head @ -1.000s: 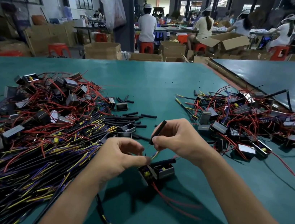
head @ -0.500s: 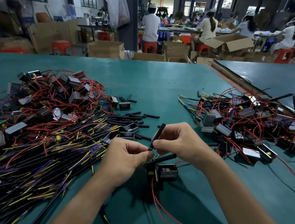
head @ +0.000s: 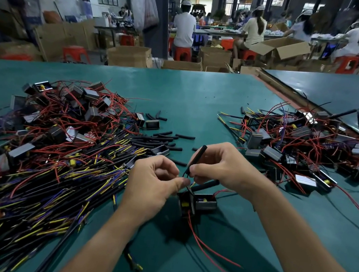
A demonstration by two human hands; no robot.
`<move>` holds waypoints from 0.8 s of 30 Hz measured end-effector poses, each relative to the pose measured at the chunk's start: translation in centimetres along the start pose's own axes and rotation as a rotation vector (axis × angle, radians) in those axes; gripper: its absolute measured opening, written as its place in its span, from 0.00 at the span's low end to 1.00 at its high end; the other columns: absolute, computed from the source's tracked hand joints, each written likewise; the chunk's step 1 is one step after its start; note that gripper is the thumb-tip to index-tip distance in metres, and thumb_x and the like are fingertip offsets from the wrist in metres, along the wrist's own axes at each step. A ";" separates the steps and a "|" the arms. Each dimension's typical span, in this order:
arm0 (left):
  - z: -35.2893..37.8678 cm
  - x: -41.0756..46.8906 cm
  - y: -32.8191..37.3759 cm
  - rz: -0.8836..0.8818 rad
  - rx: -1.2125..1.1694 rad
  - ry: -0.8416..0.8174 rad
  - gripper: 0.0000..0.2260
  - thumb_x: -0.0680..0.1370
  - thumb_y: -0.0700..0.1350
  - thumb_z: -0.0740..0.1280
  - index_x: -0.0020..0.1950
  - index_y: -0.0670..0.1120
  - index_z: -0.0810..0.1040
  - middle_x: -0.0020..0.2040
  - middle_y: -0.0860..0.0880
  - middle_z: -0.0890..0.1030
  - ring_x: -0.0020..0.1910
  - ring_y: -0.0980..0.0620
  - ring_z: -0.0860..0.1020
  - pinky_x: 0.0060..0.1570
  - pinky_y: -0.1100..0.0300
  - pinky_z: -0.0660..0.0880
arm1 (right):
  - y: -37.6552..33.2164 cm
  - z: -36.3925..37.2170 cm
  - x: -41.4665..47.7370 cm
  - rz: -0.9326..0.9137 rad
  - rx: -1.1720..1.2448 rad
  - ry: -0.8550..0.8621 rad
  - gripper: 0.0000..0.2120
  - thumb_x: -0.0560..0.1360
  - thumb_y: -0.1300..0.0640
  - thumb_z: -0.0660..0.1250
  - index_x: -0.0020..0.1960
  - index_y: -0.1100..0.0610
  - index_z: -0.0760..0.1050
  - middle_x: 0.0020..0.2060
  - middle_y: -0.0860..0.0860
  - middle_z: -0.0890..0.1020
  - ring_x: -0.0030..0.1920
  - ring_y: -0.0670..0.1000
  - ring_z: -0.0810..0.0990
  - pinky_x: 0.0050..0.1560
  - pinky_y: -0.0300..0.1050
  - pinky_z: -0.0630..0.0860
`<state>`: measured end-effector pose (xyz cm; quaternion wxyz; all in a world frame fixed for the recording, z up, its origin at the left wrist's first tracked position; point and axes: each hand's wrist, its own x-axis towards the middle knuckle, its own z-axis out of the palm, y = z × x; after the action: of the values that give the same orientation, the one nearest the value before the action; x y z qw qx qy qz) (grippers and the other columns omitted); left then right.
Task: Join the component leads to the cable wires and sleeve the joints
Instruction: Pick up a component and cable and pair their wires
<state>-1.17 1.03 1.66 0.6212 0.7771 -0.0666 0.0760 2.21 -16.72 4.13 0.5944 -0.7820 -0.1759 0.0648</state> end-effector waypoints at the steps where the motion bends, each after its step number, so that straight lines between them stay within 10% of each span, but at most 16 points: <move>1: 0.0 0.0 0.1 0.010 0.009 0.006 0.11 0.66 0.37 0.79 0.39 0.40 0.78 0.33 0.41 0.82 0.29 0.51 0.77 0.35 0.53 0.78 | -0.1 0.0 0.0 0.004 0.004 -0.006 0.06 0.73 0.69 0.71 0.39 0.61 0.82 0.31 0.55 0.83 0.32 0.49 0.81 0.37 0.41 0.79; 24: 0.1 0.0 -0.8 0.101 0.096 0.026 0.13 0.65 0.39 0.80 0.38 0.44 0.76 0.32 0.50 0.83 0.29 0.55 0.79 0.32 0.60 0.77 | 0.6 0.5 0.3 0.030 -0.105 0.011 0.05 0.71 0.67 0.70 0.37 0.62 0.81 0.32 0.58 0.84 0.31 0.50 0.80 0.36 0.44 0.79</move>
<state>-0.97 1.08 0.91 0.5794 0.8006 -0.0939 0.1205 2.44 -16.33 3.50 0.5524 -0.8151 -0.1640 0.0599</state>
